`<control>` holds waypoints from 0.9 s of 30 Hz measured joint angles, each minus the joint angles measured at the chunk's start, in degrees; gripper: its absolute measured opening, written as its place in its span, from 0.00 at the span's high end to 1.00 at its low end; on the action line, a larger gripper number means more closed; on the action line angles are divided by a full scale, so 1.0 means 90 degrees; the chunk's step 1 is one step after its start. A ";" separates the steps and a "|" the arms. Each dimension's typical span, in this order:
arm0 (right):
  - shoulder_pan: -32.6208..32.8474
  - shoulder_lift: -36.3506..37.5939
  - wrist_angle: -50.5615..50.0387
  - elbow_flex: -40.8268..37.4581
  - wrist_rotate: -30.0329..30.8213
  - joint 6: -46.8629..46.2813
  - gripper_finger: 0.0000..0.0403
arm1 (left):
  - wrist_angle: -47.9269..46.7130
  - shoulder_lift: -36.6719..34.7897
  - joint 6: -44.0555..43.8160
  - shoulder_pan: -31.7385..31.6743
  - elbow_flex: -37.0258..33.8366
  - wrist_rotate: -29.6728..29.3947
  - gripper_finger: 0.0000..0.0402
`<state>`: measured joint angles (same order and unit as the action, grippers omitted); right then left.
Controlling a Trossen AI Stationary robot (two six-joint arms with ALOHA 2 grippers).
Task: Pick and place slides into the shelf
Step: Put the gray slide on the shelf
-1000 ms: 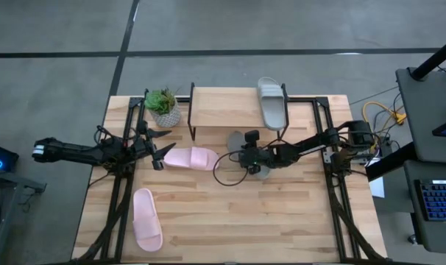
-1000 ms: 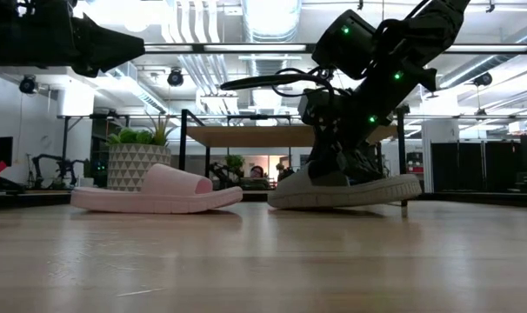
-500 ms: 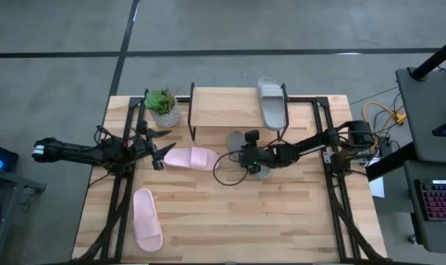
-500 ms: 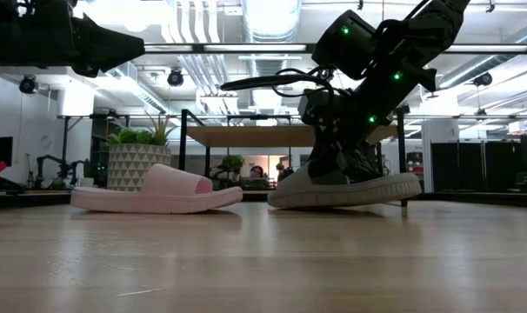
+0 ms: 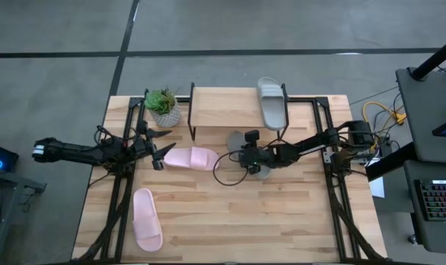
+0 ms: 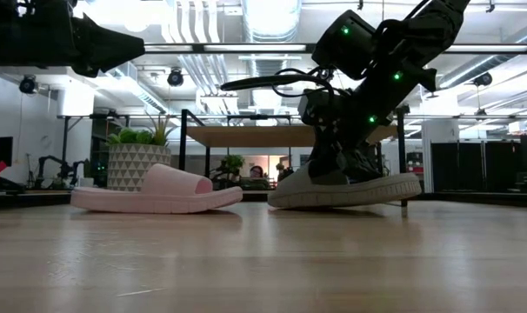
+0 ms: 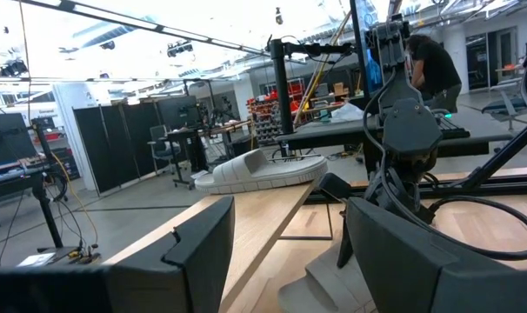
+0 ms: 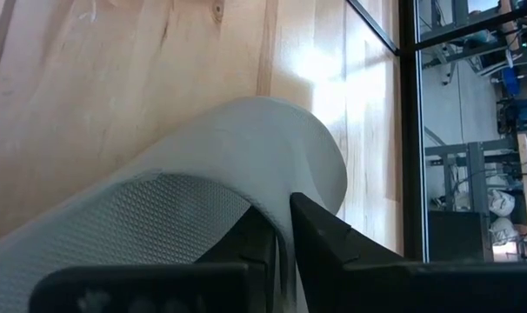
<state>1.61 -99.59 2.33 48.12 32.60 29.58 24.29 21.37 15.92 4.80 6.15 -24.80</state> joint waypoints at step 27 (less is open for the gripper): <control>0.0623 0.0350 -0.0057 -0.0005 0.0532 -0.0004 0.93 | -0.0044 0.0000 0.0000 -0.0001 0.0000 0.0000 0.48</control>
<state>7.22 -96.44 1.82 48.07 37.39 29.54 23.90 21.37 15.92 4.79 6.15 -24.80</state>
